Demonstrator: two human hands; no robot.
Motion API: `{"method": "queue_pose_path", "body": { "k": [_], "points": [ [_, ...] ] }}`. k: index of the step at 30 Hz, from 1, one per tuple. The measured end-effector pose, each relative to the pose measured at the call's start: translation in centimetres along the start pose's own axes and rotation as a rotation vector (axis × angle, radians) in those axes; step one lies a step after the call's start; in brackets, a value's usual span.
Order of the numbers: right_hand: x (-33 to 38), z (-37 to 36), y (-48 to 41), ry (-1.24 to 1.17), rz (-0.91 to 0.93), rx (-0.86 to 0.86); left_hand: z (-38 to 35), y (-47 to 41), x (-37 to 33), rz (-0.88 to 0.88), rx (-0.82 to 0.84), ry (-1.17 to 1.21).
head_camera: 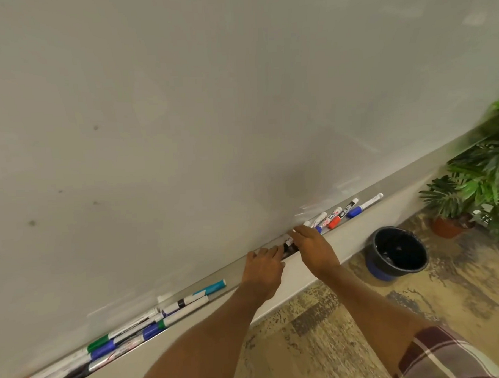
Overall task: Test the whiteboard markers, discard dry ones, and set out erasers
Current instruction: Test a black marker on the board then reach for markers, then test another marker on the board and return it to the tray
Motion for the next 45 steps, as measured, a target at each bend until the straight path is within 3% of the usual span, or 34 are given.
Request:
{"method": "queue_pose_path", "body": {
  "k": [5,10,17,24,45],
  "points": [
    [0.9,-0.6,1.2,0.082,0.02,-0.068,0.4,1.0,0.0,0.025,-0.048,0.049],
    [4.3,-3.6,4.1,0.139,0.032,-0.009,0.2,3.9,1.8,0.099,-0.081,0.07],
    [12.5,-7.4,7.5,0.15,-0.038,0.063,-2.3,12.0,7.4,0.172,0.009,0.033],
    [21.9,-11.5,10.2,0.127,0.007,0.088,-3.6,21.8,14.8,0.297,0.086,-0.011],
    [41.9,-23.8,14.2,0.134,0.144,0.279,-9.2,40.8,29.1,0.513,0.097,0.061]
  ]
}}
Point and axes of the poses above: each hand's wrist, its own y-axis away from the middle knuckle, its own z-axis out of the back of the hand, x = y × z, the point moved 2 cm from there along -y, towards the middle knuckle, and after that the axes turned 14 degrees about -y, right-handed, at the moved point
